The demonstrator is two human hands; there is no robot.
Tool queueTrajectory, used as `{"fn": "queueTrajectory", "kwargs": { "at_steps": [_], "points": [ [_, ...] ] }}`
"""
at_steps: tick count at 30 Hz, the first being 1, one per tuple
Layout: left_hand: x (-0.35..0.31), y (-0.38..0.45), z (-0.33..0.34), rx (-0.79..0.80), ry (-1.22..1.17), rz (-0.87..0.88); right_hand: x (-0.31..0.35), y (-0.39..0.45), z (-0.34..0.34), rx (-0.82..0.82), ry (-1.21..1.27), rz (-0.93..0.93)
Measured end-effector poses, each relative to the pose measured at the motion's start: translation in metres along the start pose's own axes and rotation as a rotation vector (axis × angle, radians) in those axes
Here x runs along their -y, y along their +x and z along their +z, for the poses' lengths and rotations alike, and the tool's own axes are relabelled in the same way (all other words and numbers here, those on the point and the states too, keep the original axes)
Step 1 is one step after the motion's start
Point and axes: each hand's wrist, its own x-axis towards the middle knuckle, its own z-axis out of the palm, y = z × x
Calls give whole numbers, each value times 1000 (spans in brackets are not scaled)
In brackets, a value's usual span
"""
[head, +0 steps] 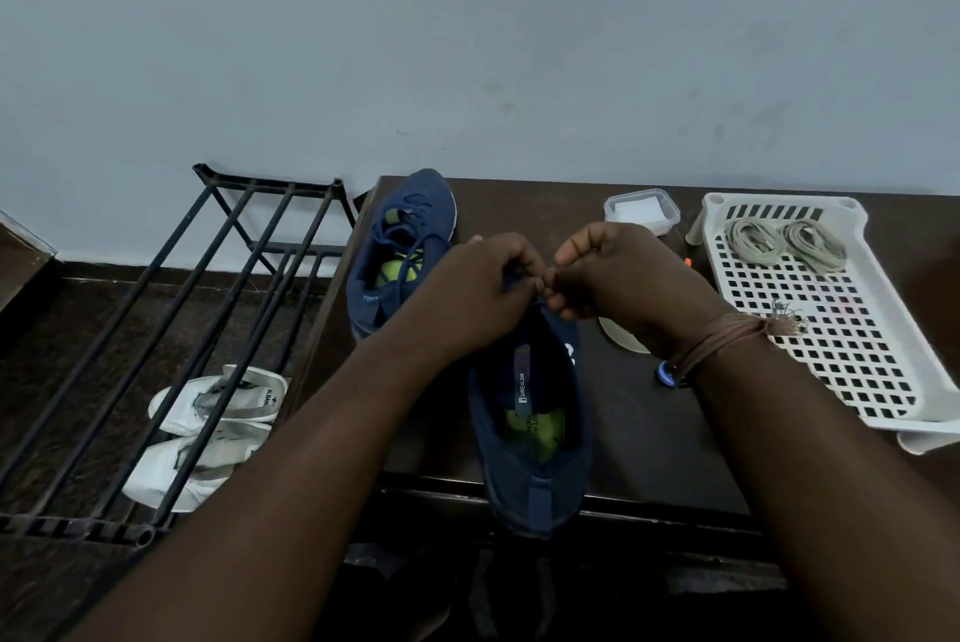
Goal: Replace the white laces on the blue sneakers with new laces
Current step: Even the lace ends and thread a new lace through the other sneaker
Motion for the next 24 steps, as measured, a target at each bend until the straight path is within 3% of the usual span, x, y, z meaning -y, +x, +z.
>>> {"fn": "queueTrajectory", "kwargs": {
  "at_steps": [5,10,13,18,24],
  "points": [
    [2,1,2,-27,59,-41,-6,4,-1,-12,-132,20],
    [2,-1,8,-22,164,-138,-7,-3,4,115,-445,227],
    [-1,-2,18,44,244,-199,-20,8,0,58,-430,290],
    [-6,-4,29,55,343,-198,-44,19,-9,47,-180,364],
    [-6,-6,36,29,306,-202,-41,18,-9,68,-147,401]
  ]
}}
